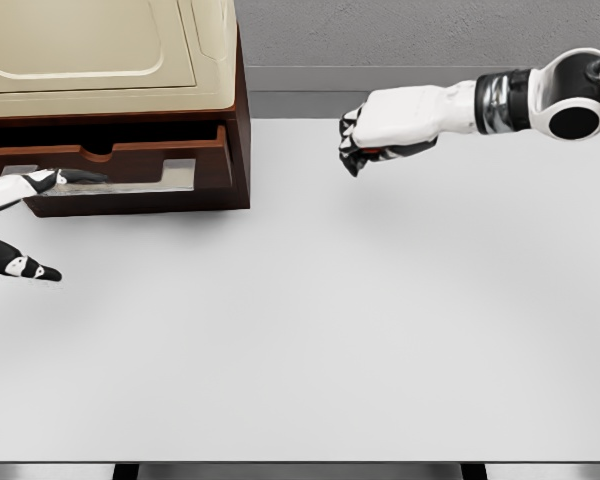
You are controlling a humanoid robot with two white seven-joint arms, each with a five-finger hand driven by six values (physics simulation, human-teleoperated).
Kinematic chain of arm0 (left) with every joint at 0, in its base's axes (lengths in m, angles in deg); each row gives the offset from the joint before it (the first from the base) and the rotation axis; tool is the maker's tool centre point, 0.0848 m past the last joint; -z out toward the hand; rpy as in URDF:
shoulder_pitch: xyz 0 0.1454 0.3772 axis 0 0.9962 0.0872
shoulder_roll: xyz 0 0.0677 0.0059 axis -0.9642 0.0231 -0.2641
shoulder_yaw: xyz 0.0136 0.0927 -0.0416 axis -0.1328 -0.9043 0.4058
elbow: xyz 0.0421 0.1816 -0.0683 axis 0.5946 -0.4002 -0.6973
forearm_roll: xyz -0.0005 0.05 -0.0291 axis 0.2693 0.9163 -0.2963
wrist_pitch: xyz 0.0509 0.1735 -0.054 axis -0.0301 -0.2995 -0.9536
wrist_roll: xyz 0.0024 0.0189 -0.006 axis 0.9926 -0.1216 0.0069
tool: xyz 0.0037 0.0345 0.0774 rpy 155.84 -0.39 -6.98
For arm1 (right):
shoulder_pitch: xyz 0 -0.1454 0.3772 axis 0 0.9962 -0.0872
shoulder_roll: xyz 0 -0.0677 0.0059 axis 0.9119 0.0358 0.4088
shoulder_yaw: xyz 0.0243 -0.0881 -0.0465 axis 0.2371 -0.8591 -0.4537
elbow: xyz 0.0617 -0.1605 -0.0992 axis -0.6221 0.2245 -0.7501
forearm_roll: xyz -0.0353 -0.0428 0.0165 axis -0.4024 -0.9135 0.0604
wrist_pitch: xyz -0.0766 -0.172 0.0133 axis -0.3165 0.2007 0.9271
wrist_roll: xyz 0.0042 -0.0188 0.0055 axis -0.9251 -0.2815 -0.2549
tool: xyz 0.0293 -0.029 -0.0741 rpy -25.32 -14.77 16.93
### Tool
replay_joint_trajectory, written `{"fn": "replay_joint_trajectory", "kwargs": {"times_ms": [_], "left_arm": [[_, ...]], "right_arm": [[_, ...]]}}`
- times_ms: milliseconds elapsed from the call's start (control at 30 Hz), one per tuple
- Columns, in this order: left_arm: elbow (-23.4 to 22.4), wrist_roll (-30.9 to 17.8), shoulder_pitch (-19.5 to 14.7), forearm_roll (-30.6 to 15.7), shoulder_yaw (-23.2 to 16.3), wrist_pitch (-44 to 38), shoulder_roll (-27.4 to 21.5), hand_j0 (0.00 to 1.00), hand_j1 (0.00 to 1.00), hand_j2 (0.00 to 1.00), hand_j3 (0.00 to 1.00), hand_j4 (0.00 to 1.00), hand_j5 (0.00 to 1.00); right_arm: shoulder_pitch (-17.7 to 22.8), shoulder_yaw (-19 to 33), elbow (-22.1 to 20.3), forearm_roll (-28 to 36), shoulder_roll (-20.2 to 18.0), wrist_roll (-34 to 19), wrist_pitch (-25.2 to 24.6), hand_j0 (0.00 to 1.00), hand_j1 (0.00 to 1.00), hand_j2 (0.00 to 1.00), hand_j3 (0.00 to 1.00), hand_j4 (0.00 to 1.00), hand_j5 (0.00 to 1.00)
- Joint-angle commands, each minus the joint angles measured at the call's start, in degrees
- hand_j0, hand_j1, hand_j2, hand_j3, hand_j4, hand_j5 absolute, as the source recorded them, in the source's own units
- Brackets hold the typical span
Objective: Open the cabinet drawer with left arm, and place a switch into the drawer with right arm
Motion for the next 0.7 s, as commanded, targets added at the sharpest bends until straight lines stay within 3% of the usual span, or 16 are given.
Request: {"fn": "replay_joint_trajectory", "kwargs": {"times_ms": [0,133,533,667], "left_arm": [[-0.3,-0.1,0.0,-0.5,1.8,-0.1,0.3,1.00,1.00,1.00,1.00,1.00,1.00],[-0.4,0.1,0.2,0.0,1.4,-1.7,2.3,1.00,1.00,1.00,1.00,1.00,1.00],[-3.2,0.2,0.3,0.4,0.9,-5.0,5.2,1.00,1.00,1.00,1.00,1.00,1.00],[-3.5,0.1,0.3,0.9,0.8,-5.5,6.3,1.00,1.00,1.00,1.00,1.00,1.00]], "right_arm": [[-0.1,0.6,-3.0,0.5,-0.5,0.1,0.0,0.42,0.42,0.42,0.42,0.42,0.42],[-2.2,2.3,-6.7,0.6,-0.5,0.1,0.0,0.42,0.42,0.42,0.42,0.42,0.42],[-4.3,5.6,-7.6,1.5,2.8,0.1,0.0,0.42,0.42,0.42,0.42,0.42,0.42],[-4.6,6.9,-11.1,1.5,3.3,0.1,0.0,0.42,0.42,0.42,0.42,0.42,0.42]]}}
